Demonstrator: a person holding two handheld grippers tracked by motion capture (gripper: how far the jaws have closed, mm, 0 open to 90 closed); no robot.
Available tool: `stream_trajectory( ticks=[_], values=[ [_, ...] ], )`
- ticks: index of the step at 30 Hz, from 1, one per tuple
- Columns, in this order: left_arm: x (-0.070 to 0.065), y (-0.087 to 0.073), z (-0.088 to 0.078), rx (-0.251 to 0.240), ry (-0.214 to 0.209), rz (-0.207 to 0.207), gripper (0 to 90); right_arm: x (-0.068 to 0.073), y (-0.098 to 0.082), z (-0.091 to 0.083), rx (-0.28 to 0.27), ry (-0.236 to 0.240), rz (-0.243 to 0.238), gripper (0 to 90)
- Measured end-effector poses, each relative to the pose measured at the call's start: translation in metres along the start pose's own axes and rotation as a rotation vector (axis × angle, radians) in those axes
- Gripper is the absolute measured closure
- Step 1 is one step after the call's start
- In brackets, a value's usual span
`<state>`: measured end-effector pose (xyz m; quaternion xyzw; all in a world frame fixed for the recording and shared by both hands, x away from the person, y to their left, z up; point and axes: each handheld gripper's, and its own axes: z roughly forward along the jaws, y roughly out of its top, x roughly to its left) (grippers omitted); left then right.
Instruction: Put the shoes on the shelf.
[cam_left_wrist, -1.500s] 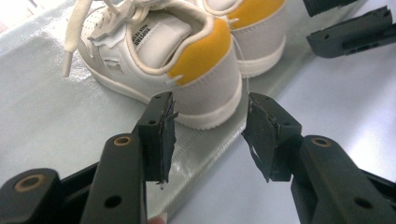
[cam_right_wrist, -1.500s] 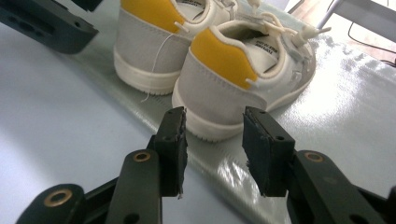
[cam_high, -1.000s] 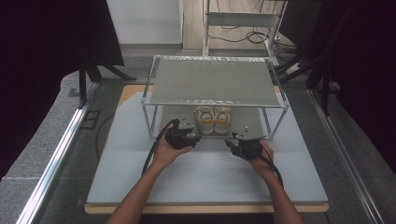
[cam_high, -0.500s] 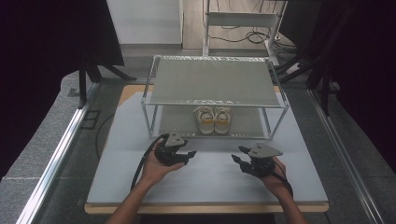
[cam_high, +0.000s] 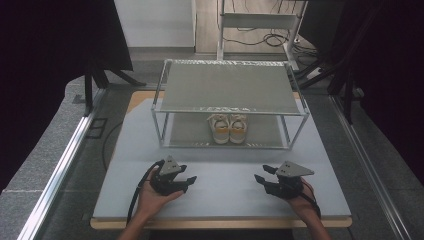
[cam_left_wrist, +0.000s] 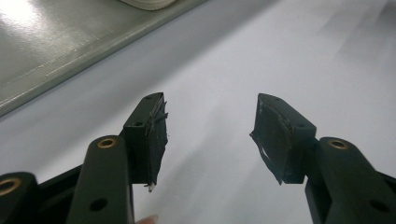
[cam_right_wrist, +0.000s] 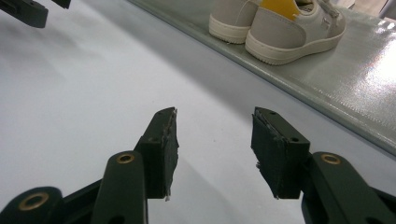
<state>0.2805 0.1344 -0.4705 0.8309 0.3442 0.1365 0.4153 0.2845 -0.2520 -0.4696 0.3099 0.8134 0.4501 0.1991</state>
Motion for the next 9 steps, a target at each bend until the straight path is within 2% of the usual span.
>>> stream_trajectory(
  ticks=[6,9],
  values=[
    [0.0025,-0.0032,-0.0007,0.005,0.007,-0.006,43.9,-0.0023,0.0002,0.0023,0.0,-0.005,-0.008,47.9],
    [0.0049,-0.0026,-0.0005,-0.003,0.013,-0.015,43.4,-0.0043,-0.0015,0.0005,0.005,-0.04,-0.001,44.3]
  ],
)
